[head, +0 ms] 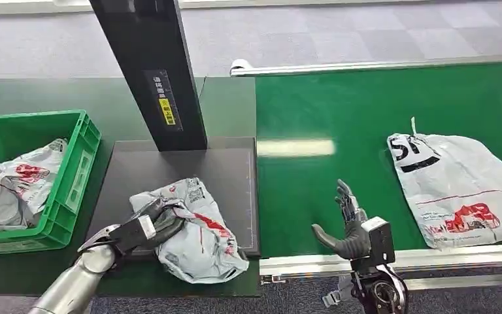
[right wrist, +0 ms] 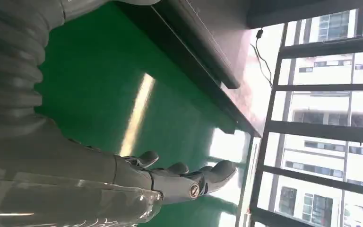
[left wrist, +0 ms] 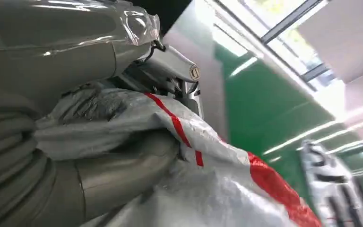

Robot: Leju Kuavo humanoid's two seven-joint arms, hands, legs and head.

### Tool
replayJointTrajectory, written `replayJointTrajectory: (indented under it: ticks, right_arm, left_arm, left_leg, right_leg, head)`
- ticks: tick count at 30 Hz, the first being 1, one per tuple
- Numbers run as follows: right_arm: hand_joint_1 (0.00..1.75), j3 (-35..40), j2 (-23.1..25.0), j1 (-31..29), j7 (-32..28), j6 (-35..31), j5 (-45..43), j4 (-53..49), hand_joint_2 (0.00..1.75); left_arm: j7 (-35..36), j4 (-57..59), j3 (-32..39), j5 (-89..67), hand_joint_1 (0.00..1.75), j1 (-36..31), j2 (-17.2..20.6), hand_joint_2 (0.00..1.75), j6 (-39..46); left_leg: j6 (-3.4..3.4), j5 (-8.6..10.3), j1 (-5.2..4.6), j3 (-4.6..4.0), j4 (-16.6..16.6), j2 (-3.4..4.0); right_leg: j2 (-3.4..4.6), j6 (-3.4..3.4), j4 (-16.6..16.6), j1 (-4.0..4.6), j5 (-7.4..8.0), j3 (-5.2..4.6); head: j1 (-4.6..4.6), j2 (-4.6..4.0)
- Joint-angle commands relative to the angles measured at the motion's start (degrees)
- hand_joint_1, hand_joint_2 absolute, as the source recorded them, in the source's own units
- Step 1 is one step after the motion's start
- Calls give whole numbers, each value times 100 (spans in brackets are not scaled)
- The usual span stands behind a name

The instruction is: Moved the parcel from conveyor to table for the left to box.

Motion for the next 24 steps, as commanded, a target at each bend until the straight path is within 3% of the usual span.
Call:
replayJointTrajectory:
  ticks: [1, 5, 13, 16, 20, 24]
  right_arm:
    - [0, -67, 51, 14, -24, -1, -40, 7, 175]
    - [0, -129, 97, 98, -45, -20, -53, -122, 175]
    - [0, -50, 202, 49, -56, 18, -41, -9, 175]
    - [0, -38, 201, 23, -57, 14, -39, 26, 175]
    - [0, 10, 153, -39, -84, -33, -33, 69, 175]
    - [0, 7, 151, -25, -85, -35, -34, 47, 175]
  left_arm:
    - [-337, -378, 165, 115, 175, 2, -231, 175, 303]
    - [-52, -1446, 756, 517, 175, -215, -469, 175, 965]
    - [106, -1226, 2086, 168, 175, -511, -624, 175, 2686]
    - [72, -1226, 2158, 136, 175, -500, -641, 175, 2787]
    - [200, -807, 2571, -826, 175, -797, -646, 175, 4089]
    - [180, -740, 2605, -796, 175, -855, -614, 175, 4072]
  left_leg:
    - [-3, 1, -1, 4, -4, 4]
    - [-4, 0, 5, -14, 9, -12]
    - [-4, 2, 3, -3, 1, 7]
    - [-4, 1, 4, 0, -1, 8]
    - [-2, 1, 3, -3, 1, 4]
    - [-4, 4, 1, 1, -3, 2]
  right_leg:
    - [-2, -2, -4, 0, 1, 3]
    - [-19, -3, 3, 6, -2, -9]
    - [2, -4, 1, 4, 2, -7]
    - [4, -3, -2, 5, 2, -3]
    - [1, -1, 0, 4, 1, -5]
    - [-3, -3, -2, 2, 2, -2]
  head:
    - [0, 0]
    - [0, 0]
    - [0, 0]
    - [0, 0]
    - [0, 0]
    - [2, 0]
